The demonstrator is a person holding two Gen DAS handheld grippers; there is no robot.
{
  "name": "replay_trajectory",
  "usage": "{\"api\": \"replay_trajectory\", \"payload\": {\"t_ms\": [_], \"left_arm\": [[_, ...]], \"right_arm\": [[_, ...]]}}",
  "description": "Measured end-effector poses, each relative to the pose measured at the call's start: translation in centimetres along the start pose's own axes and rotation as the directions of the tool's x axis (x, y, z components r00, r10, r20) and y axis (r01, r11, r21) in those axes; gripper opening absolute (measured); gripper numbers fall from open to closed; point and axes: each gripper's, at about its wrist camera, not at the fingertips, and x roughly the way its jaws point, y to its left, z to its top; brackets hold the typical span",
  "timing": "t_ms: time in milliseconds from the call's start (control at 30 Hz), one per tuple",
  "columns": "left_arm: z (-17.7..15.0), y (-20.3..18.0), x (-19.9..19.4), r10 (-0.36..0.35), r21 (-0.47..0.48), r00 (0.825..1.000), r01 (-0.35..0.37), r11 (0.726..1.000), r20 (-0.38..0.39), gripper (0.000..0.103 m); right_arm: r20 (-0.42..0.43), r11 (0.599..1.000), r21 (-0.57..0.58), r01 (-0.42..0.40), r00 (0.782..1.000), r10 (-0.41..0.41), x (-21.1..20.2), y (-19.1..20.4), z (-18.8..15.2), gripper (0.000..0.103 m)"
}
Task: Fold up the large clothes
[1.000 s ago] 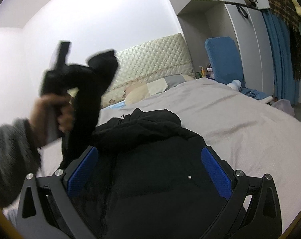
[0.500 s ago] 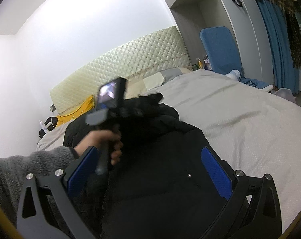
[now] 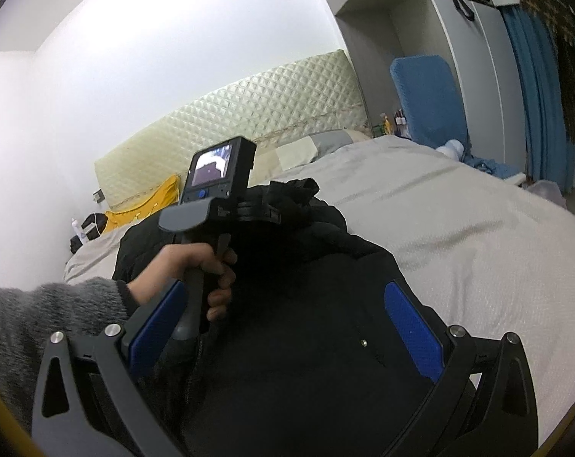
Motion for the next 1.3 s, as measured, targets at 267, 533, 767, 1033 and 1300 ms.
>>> {"api": "replay_trajectory", "payload": {"t_ms": [267,533,767,1033,1300], "left_arm": [[-1.1,-0.7,-4.2,0.021,0.065,1.0,-0.02,0.998,-0.02,0.02],[-3.4,-1.5,-9.8,0.032,0.153,0.996,-0.043,0.987,0.079,0.073],[-4.2,3.6,-15.4,0.005,0.008,0.984,-0.006,1.0,0.179,0.073],[-6.1,14.5,-17.3,0.081,-0.2,0.978,-0.042,0.979,0.19,0.072],[-8.3,21.2,-12.1,0.161,-0.301,0.975,-0.11,0.947,0.15,0.072]], "right_arm": [[0.031,1.0,0.001,0.02,0.999,-0.02,-0.7,-0.4,0.2,0.103],[0.032,0.999,-0.034,0.034,0.999,-0.033,-0.7,-0.1,0.3,0.103],[0.036,0.999,-0.052,0.006,0.999,-0.004,-0.3,0.3,0.6,0.103],[-0.006,0.984,-0.118,-0.136,0.991,0.136,4.9,3.6,4.8,0.102],[-0.166,0.965,-0.225,-0.131,0.982,0.095,18.0,6.3,5.6,0.083]]}}
